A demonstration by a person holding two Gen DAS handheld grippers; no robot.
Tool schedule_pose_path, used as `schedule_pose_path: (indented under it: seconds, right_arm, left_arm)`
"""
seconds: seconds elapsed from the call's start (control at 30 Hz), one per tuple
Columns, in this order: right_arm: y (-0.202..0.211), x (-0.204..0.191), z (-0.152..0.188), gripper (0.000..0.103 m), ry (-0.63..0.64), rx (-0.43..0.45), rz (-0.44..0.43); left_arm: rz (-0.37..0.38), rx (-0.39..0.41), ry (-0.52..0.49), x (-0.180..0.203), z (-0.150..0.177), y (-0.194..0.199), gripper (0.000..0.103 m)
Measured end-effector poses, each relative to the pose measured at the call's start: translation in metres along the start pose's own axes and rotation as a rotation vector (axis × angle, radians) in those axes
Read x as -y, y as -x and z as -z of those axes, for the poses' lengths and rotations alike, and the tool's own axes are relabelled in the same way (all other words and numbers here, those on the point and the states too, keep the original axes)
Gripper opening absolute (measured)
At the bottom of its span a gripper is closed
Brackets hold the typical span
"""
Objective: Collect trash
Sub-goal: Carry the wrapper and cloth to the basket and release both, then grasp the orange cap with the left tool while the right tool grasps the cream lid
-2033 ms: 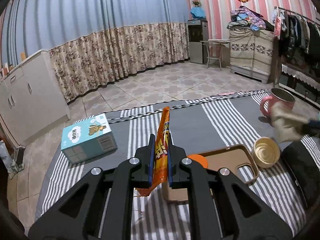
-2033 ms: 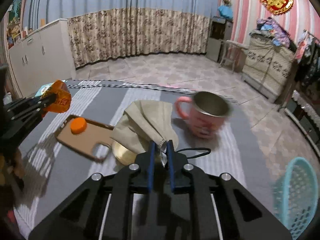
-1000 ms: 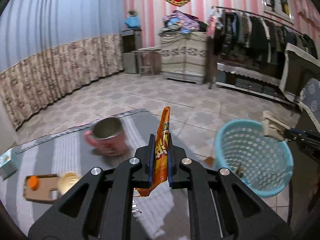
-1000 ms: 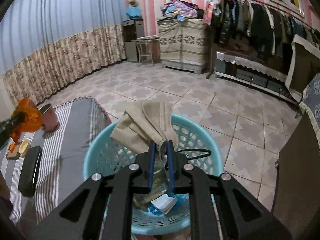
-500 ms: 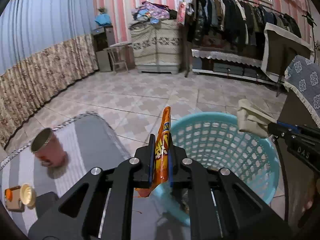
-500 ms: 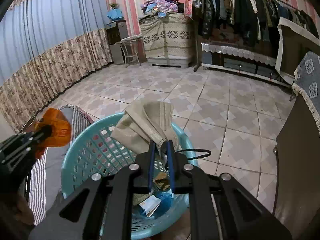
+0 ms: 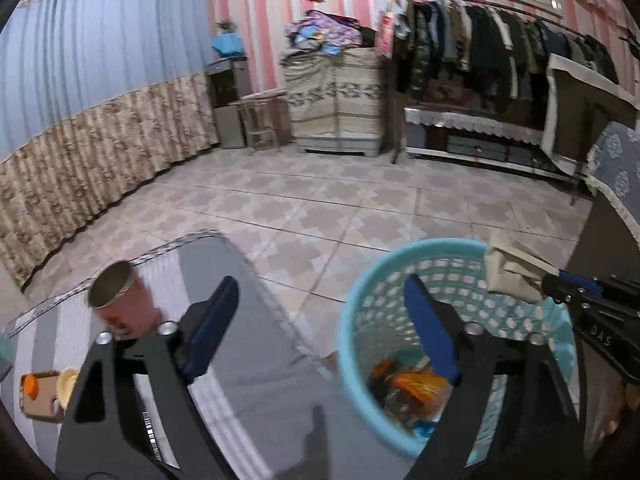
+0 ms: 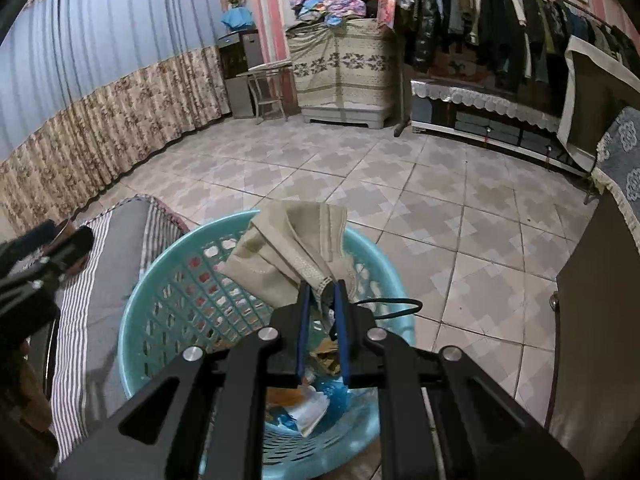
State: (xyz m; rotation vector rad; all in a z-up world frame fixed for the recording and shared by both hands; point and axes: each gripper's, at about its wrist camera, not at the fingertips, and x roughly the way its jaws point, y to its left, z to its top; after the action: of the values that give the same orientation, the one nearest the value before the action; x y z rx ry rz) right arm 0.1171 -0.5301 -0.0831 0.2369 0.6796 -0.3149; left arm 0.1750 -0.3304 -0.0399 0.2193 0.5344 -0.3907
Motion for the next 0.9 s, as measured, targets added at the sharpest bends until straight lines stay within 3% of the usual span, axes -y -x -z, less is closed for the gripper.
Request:
schedule_pose_path:
  seconds: [0.17, 0.23, 0.27, 0.47, 0.6, 0.9]
  right_arm:
    - [-0.006, -0.022, 0.001, 0.021, 0.027, -0.002, -0.024]
    - [-0.007, -0.031, 0.002, 0.04, 0.048, 0.002, -0.017]
    - [-0.006, -0.035, 0.003, 0.055, 0.055, 0.011, -0.015]
    - [0.002, -0.052, 0.007, 0.087, 0.078, 0.046, 0.005]
    - [0.008, -0.066, 0.01, 0.093, 0.119, 0.068, 0.004]
    - [0.033, -0.104, 0.02, 0.094, 0.161, 0.11, -0.068]
  left_arm:
    - [-0.047, 0.01, 0.039, -0.035, 0.006, 0.017, 0.094]
    - [-0.062, 0.007, 0.052, -0.046, 0.008, 0.023, 0.095]
    - [-0.072, 0.008, 0.06, -0.054, 0.01, 0.027, 0.095]
    - [-0.15, 0.02, 0.086, -0.098, 0.026, 0.05, 0.097]
    - [-0.2, 0.008, 0.118, -0.137, 0.038, 0.061, 0.097]
    - [-0.353, -0.04, 0.188, -0.234, 0.075, 0.082, 0.098]
